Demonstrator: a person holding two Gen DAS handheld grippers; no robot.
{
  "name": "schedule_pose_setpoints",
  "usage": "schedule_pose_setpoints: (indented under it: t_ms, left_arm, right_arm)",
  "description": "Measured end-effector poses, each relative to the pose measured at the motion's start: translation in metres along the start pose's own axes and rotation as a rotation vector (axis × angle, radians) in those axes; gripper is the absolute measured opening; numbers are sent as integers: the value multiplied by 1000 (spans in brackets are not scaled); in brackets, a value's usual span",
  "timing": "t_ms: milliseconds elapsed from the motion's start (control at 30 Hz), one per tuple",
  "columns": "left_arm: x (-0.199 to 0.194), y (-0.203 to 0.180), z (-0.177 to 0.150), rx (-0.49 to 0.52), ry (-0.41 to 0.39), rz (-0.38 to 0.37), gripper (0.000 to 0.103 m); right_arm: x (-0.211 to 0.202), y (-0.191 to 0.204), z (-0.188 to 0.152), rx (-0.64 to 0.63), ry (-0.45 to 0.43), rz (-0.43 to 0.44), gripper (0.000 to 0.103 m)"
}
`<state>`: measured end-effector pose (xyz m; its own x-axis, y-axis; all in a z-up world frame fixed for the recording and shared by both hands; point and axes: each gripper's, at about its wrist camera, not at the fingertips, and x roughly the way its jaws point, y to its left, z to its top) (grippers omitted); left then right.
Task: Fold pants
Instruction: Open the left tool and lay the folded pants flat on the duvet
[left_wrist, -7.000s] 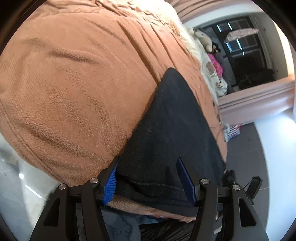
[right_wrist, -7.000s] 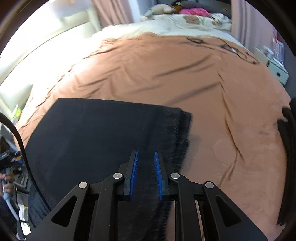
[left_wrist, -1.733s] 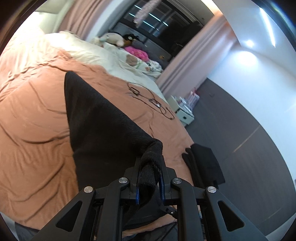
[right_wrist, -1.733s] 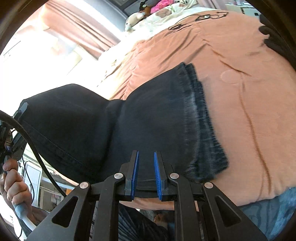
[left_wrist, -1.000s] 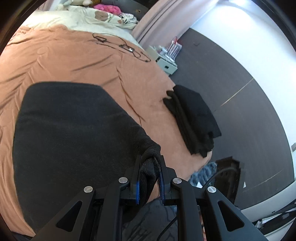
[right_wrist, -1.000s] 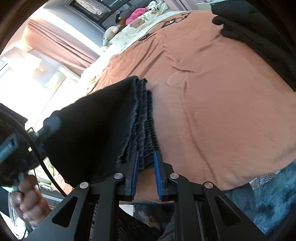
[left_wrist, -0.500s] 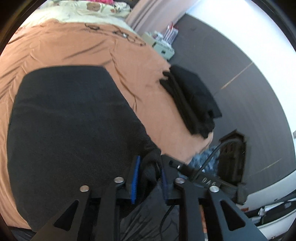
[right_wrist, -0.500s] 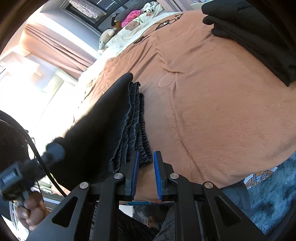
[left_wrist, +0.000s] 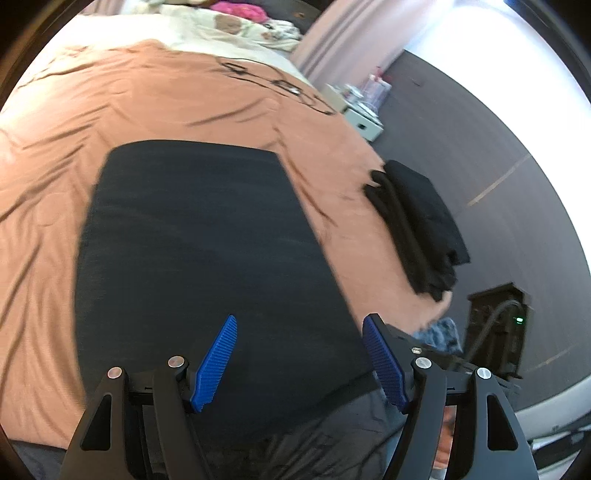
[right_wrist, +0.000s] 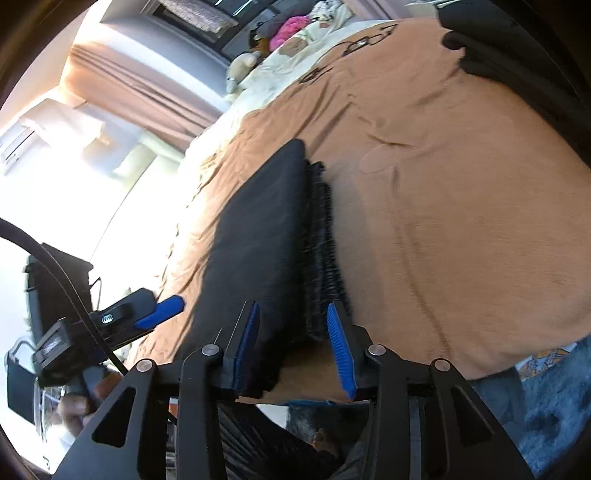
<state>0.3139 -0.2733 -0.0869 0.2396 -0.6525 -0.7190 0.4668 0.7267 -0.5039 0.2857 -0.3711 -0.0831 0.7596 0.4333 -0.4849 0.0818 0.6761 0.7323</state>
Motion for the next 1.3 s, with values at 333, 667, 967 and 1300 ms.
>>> schedule_pose_setpoints:
  t_ms: [333, 667, 967, 1300]
  left_arm:
    - [-21, 69, -5, -107, -34, 118, 73]
    - [-20, 119, -21, -215, -4, 198, 70]
    - [-1, 126, -45, -274, 81, 129, 51]
    - [-2, 119, -45, -248, 73, 167, 51]
  right_arm:
    - [32, 10, 4, -70, 74, -14, 36]
    - [34, 14, 8, -135, 69, -80, 10]
    - [36, 0, -10, -119, 58, -125, 9]
    - [20, 10, -7, -132, 62, -127, 16]
